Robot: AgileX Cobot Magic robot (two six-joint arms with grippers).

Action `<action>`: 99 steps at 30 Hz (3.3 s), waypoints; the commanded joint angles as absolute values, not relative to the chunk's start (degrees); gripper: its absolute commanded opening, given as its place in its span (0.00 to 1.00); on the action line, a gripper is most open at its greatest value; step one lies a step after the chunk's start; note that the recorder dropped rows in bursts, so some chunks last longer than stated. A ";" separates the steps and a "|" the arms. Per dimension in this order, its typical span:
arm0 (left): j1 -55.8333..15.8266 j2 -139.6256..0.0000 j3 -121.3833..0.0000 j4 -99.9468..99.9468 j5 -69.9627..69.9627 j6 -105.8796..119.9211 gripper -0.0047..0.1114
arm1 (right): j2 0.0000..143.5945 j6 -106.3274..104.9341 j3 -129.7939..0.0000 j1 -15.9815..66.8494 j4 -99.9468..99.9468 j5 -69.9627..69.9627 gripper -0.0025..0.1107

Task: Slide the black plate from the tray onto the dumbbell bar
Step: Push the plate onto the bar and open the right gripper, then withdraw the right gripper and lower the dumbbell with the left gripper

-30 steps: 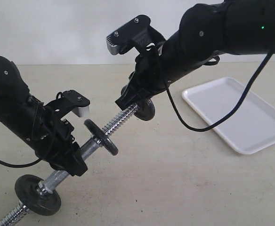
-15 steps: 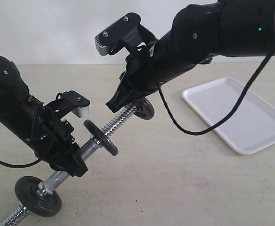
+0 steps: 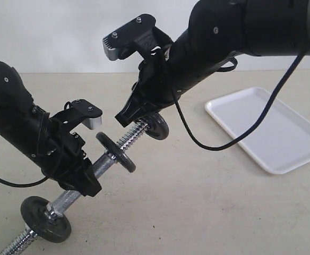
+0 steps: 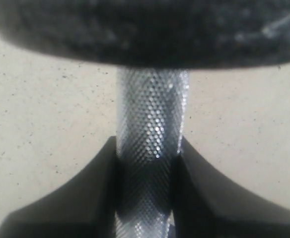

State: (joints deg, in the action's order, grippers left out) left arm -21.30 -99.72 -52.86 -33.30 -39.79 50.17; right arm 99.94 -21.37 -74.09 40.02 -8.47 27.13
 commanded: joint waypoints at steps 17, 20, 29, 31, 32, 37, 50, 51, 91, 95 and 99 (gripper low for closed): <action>-21.29 -97.30 -54.69 -45.99 -30.62 49.78 0.08 | 98.43 -18.78 -75.26 45.81 -6.28 23.47 0.02; -21.29 -97.30 -54.69 -46.02 -30.87 49.78 0.08 | 97.90 -18.04 -75.26 45.07 -2.21 24.87 0.02; -21.29 -97.30 -54.69 -56.87 -27.55 48.30 0.08 | 86.67 -12.84 -75.48 41.12 12.23 38.02 0.02; -21.29 -97.30 -54.69 -60.21 -26.53 48.46 0.08 | 84.77 -11.89 -75.48 41.12 14.23 41.07 0.02; -21.29 -97.30 -54.69 -61.85 -26.30 48.46 0.08 | 83.81 -11.36 -75.48 41.12 14.62 42.61 0.02; -21.29 -97.30 -54.69 -72.28 -26.30 51.52 0.08 | 80.05 -9.05 -75.37 41.12 15.01 48.19 0.02; -21.29 -97.30 -55.17 -96.82 -28.86 62.19 0.08 | 73.79 -11.03 -72.45 44.08 11.14 52.91 0.02; -21.29 -97.30 -55.17 -98.47 -28.86 62.68 0.08 | 73.30 -11.03 -71.47 44.75 11.37 52.79 0.02; -33.17 -125.53 -91.30 -99.95 -20.82 50.27 0.08 | 46.87 -2.86 -42.66 52.62 10.96 45.60 0.02; -33.41 -127.66 -93.98 -99.95 -20.36 47.52 0.08 | 45.79 -2.86 -42.66 52.62 10.96 45.42 0.02; -33.41 -129.47 -96.18 -99.95 -19.89 46.75 0.08 | 45.84 -2.98 -42.66 52.62 10.96 45.54 0.02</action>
